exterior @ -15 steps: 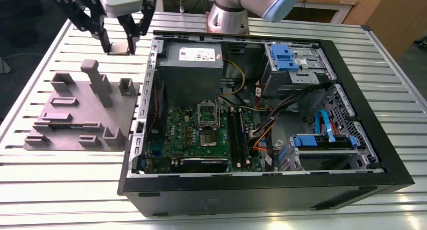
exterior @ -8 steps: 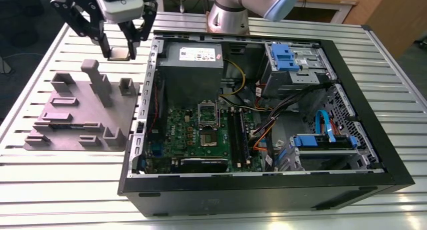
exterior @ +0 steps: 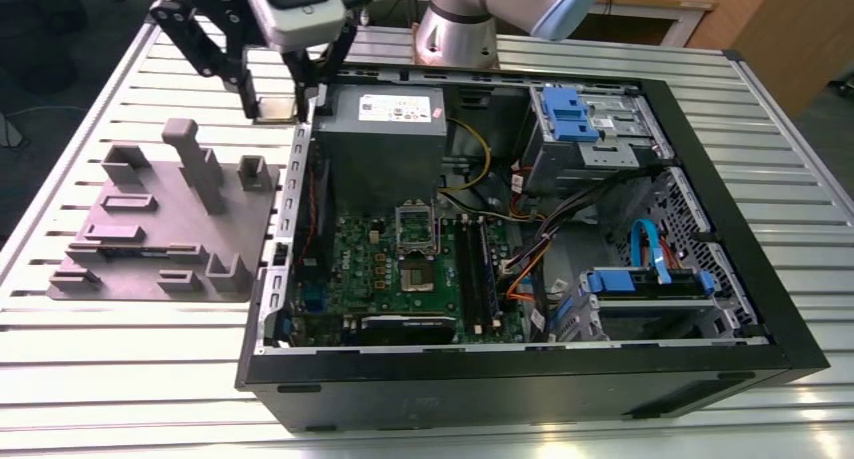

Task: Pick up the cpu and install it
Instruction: 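Pick up the cpu and move it towards the insertion slot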

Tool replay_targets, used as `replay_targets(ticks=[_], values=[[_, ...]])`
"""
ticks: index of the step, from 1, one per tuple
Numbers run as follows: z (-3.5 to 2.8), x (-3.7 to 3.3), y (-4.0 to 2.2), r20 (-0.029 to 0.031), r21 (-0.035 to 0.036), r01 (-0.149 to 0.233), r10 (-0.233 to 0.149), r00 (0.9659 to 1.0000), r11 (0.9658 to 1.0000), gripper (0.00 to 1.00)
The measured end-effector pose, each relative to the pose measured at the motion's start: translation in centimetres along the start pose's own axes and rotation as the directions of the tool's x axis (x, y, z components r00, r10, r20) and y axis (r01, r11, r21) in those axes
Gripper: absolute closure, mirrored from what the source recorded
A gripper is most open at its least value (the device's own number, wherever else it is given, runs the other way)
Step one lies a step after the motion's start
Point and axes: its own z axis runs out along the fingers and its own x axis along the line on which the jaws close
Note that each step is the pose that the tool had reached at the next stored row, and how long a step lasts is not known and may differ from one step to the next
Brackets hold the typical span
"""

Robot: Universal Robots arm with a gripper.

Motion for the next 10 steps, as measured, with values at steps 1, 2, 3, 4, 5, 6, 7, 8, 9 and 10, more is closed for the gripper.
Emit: replay_targets(ticks=[1,2,3,4,5,6,7,8,9,10], values=[[-0.02,-0.44,-0.01,0.0,0.0,0.0,0.0,1.0,1.0,0.53],[-0.04,-0.93,-0.03,-0.0001,0.0,0.0,0.0,1.0,1.0,0.53],[-0.06,-1.37,-0.04,0.0,0.0,0.0,0.0,1.0,1.0,0.53],[-0.08,-1.82,-0.05,-0.0001,0.0,0.0,0.0,1.0,1.0,0.53],[-0.11,-2.27,-0.05,-0.0001,0.0001,0.0,0.0,1.0,1.0,0.53],[-0.11,-2.72,-0.06,0.0,-0.0001,0.0,0.0,1.0,1.0,0.53],[-0.13,-3.17,-0.07,0.0,-0.0001,0.0,0.0,1.0,1.0,0.53],[-0.16,-3.62,-0.08,-0.0001,0.0,0.0,0.0,1.0,1.0,0.53],[-0.17,-4.1,-0.09,0.0,0.0,0.0,0.0,1.0,1.0,0.53],[-0.19,-4.54,-0.1,0.0,0.0,0.0,0.0,1.0,1.0,0.53]])
